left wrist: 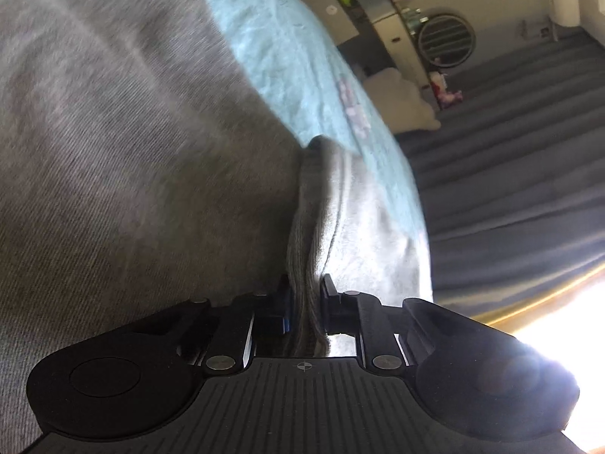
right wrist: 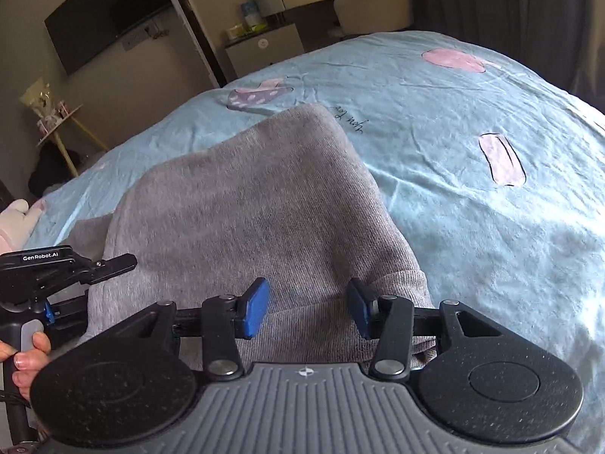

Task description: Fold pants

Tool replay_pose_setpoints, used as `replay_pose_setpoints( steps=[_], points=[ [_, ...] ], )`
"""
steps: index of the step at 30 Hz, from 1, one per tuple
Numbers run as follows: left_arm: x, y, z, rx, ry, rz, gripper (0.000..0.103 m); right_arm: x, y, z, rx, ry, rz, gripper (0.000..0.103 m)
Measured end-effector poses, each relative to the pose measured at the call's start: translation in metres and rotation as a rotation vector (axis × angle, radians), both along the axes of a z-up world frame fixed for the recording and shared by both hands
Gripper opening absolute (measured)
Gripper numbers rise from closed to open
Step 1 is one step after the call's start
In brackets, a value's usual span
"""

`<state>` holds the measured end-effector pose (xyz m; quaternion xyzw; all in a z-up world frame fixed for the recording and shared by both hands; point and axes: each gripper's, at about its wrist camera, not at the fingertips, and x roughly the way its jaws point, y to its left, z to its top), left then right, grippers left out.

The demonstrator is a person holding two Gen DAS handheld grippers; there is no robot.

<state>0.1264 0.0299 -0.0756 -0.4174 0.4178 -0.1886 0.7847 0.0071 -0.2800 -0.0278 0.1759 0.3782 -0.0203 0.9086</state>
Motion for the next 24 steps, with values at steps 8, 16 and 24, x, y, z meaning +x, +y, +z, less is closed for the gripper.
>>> replay_pose_setpoints(
  steps=[8, 16, 24],
  points=[
    [-0.01, 0.021, 0.041, 0.195, -0.041, 0.016, 0.016, -0.014, 0.011, 0.011, 0.0, -0.043, 0.059, 0.054],
    [-0.009, 0.024, 0.035, 0.234, -0.02, 0.054, 0.049, -0.009, 0.01, 0.003, 0.019, -0.018, 0.052, 0.055],
    [0.015, 0.021, 0.017, 0.17, 0.017, 0.032, 0.02, -0.004, 0.019, -0.003, -0.009, -0.019, 0.066, 0.062]
  ],
)
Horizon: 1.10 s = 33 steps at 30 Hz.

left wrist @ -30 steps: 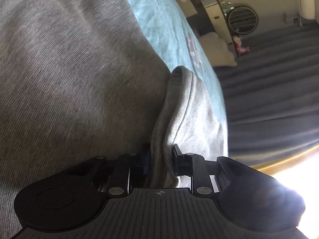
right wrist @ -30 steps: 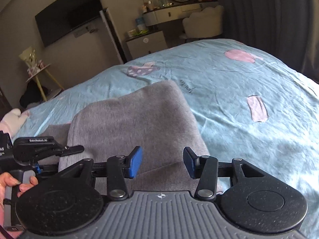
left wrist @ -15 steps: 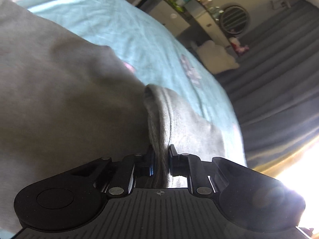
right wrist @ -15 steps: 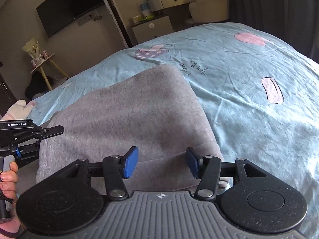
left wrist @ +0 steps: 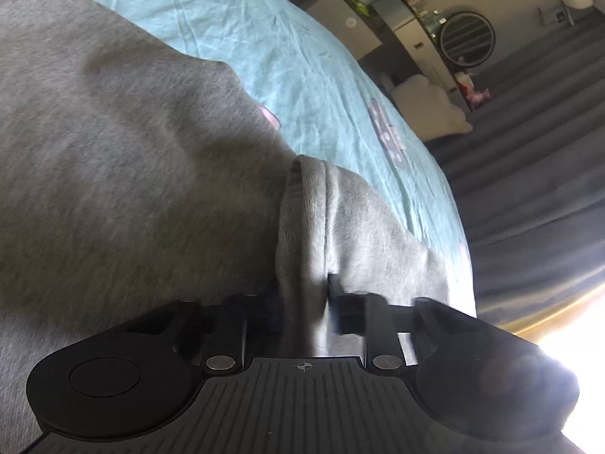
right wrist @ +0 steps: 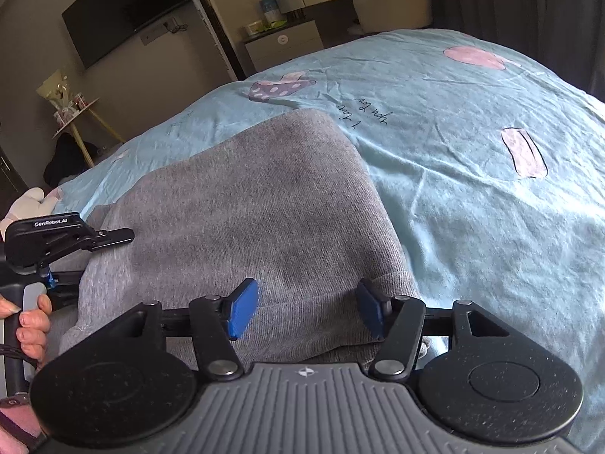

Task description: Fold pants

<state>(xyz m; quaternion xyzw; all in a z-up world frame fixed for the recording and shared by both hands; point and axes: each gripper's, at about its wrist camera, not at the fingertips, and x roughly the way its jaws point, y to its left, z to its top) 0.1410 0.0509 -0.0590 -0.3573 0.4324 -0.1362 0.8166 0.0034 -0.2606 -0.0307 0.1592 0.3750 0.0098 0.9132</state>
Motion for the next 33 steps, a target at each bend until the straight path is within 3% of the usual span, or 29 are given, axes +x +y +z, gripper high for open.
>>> replay_pose_setpoints(
  steps=[5, 7, 9, 11, 12, 14, 16, 20, 26, 33],
  points=[
    [-0.017, -0.011, 0.042, 0.085, -0.23, 0.003, 0.017, -0.003, 0.0, 0.004, 0.013, -0.031, 0.003, 0.062],
    [-0.019, -0.013, 0.049, 0.137, -0.262, -0.001, 0.019, -0.002, -0.001, 0.003, 0.03, -0.032, -0.001, 0.062],
    [-0.015, -0.017, 0.04, 0.233, -0.211, -0.016, 0.021, 0.001, 0.001, 0.002, 0.011, -0.02, -0.002, 0.062],
    [-0.013, -0.02, 0.026, 0.341, -0.105, -0.026, 0.032, 0.004, 0.007, 0.001, -0.025, -0.006, 0.012, 0.066],
    [-0.014, -0.018, 0.02, 0.34, -0.063, -0.018, 0.04, 0.005, 0.009, 0.001, -0.036, -0.003, 0.024, 0.069],
    [-0.02, -0.005, 0.017, 0.23, -0.027, 0.017, 0.047, 0.006, 0.015, 0.001, -0.059, -0.001, 0.045, 0.076],
    [-0.024, 0.004, 0.019, 0.149, 0.002, 0.028, 0.058, 0.006, 0.018, 0.001, -0.075, 0.002, 0.049, 0.077],
    [-0.033, 0.006, 0.023, 0.136, 0.052, 0.009, 0.062, 0.005, 0.015, 0.002, -0.055, -0.004, 0.034, 0.078],
    [-0.042, -0.01, 0.024, 0.225, 0.112, -0.077, 0.059, 0.0, 0.015, 0.003, -0.055, -0.01, 0.029, 0.078],
    [-0.055, -0.026, 0.025, 0.354, 0.084, -0.103, 0.033, -0.002, 0.02, 0.006, -0.1, -0.016, 0.029, 0.076]
  ],
)
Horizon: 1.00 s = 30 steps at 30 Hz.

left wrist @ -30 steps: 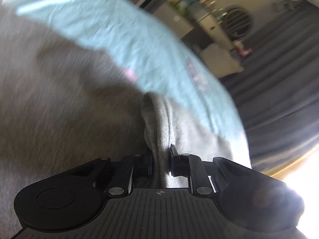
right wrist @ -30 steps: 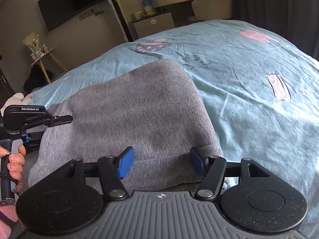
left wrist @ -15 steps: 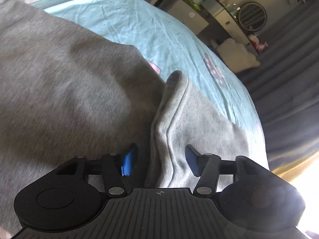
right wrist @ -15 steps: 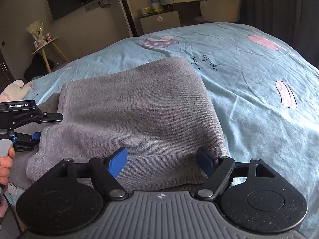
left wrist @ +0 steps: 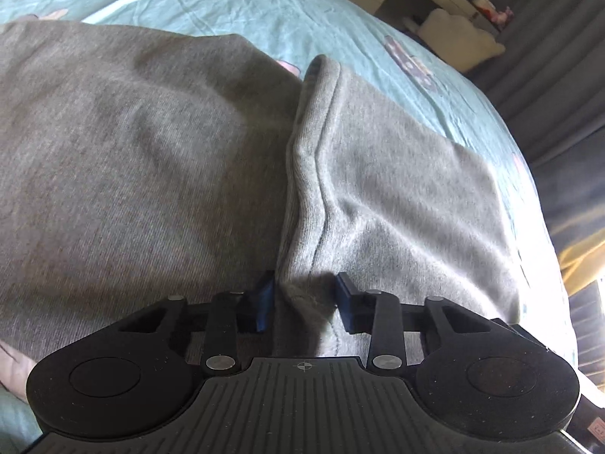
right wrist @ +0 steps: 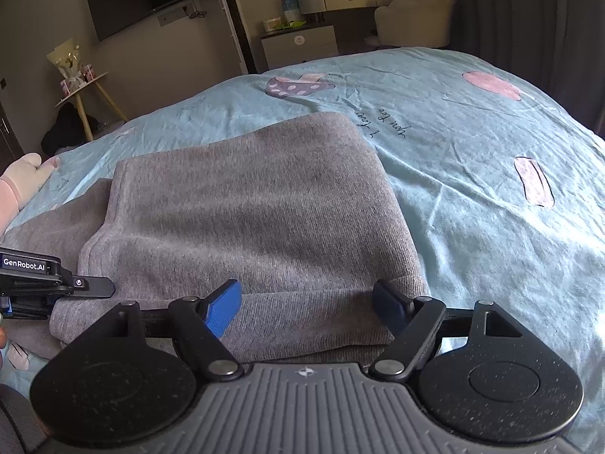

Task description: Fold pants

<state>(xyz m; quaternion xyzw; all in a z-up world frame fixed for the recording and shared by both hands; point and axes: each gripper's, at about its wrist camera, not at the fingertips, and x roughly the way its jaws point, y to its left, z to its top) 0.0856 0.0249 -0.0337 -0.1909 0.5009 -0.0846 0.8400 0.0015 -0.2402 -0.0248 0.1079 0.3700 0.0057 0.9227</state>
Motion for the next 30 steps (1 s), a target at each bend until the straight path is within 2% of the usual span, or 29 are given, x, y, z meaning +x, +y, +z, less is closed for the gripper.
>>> replay_pose_setpoints(
  steps=[3, 5, 8, 15, 24, 28, 30],
  points=[
    [-0.007, 0.0, 0.003, -0.006, -0.011, 0.012, 0.022, -0.006, 0.0, 0.004, -0.012, -0.025, -0.007, 0.072],
    [-0.013, 0.003, 0.007, -0.019, -0.025, 0.018, 0.018, -0.009, 0.0, 0.006, -0.015, -0.034, -0.005, 0.057],
    [-0.02, 0.005, 0.015, -0.039, -0.053, 0.016, 0.015, -0.01, 0.002, 0.007, -0.019, -0.034, 0.016, 0.047],
    [-0.031, 0.018, 0.025, -0.105, -0.073, 0.027, 0.014, -0.006, 0.015, 0.004, -0.058, -0.016, 0.078, 0.047],
    [-0.032, 0.019, 0.029, -0.107, -0.085, 0.02, 0.014, -0.012, 0.016, 0.008, -0.03, -0.052, 0.088, 0.047],
    [-0.025, 0.025, 0.016, -0.101, -0.035, 0.057, 0.014, -0.009, 0.017, 0.006, -0.041, -0.039, 0.087, 0.052],
    [-0.02, 0.033, 0.003, -0.137, 0.018, 0.095, 0.015, -0.006, 0.018, 0.003, -0.049, -0.018, 0.086, 0.053]
  ],
)
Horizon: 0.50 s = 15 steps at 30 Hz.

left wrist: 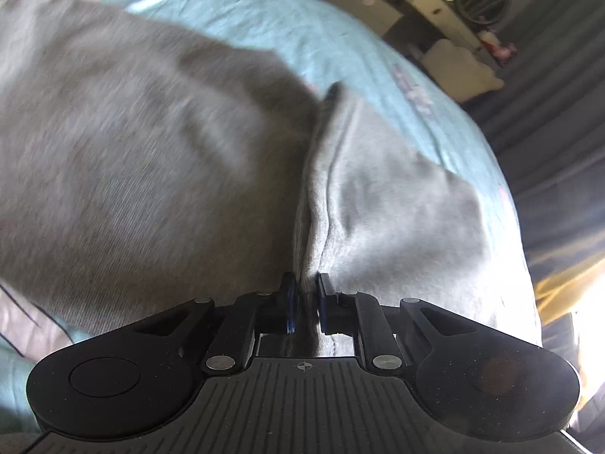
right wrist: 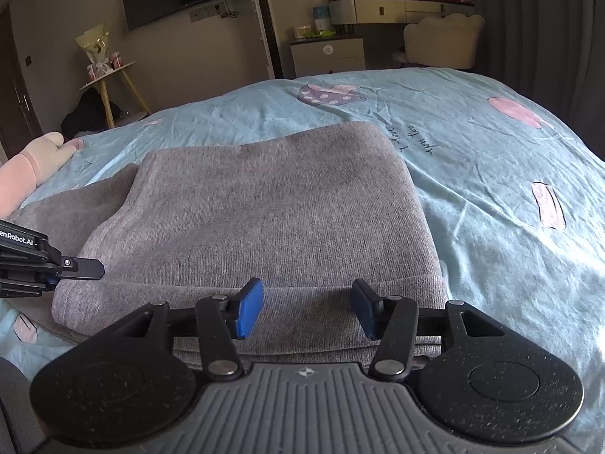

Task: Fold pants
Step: 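Release with the left gripper and grasp the cuff end of the sweatpants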

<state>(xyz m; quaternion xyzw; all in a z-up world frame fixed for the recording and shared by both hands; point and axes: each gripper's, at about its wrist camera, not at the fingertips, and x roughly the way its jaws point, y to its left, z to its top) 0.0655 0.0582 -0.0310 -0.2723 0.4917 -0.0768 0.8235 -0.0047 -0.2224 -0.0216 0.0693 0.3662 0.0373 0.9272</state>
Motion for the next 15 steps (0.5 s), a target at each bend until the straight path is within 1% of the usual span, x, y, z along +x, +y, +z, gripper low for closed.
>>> replay_pose_setpoints(
  steps=[1, 2, 3, 4, 5, 6, 8, 9, 10, 11, 13, 15],
  points=[
    [0.001, 0.005, -0.004, -0.033, 0.015, 0.02, 0.016, 0.001, 0.0, -0.001, -0.005, 0.008, -0.001, 0.053],
    [0.001, 0.009, -0.004, -0.039, 0.02, 0.05, 0.017, 0.002, 0.001, -0.002, -0.009, 0.014, -0.001, 0.054],
    [-0.001, 0.012, -0.001, -0.025, 0.013, 0.079, 0.025, 0.002, 0.001, -0.002, -0.011, 0.017, 0.001, 0.055],
    [-0.003, 0.017, 0.003, -0.021, 0.0, 0.11, 0.037, 0.001, 0.002, -0.002, -0.012, 0.017, 0.002, 0.058],
    [-0.006, 0.024, 0.007, -0.028, -0.009, 0.146, 0.043, 0.001, 0.002, -0.002, -0.012, 0.017, 0.002, 0.061],
    [-0.01, 0.034, 0.012, -0.044, -0.023, 0.184, 0.047, 0.0, 0.002, -0.002, -0.011, 0.017, 0.002, 0.062],
    [-0.018, 0.061, 0.024, -0.097, -0.075, 0.246, 0.052, 0.0, 0.002, -0.002, -0.008, 0.018, 0.001, 0.064],
    [-0.023, 0.076, 0.03, -0.112, -0.107, 0.281, 0.058, 0.0, 0.002, -0.002, -0.004, 0.018, 0.002, 0.065],
    [-0.03, 0.094, 0.037, -0.116, -0.142, 0.323, 0.068, 0.0, 0.002, -0.002, -0.003, 0.016, 0.003, 0.067],
    [-0.038, 0.112, 0.041, -0.105, -0.171, 0.374, 0.072, 0.0, 0.002, -0.002, -0.002, 0.015, 0.004, 0.068],
    [-0.055, 0.15, 0.043, -0.066, -0.223, 0.481, 0.077, 0.001, 0.003, -0.003, 0.002, 0.014, 0.008, 0.071],
    [-0.068, 0.187, 0.036, -0.052, -0.221, 0.583, 0.077, 0.001, 0.003, -0.003, 0.008, 0.013, 0.009, 0.071]
  ],
)
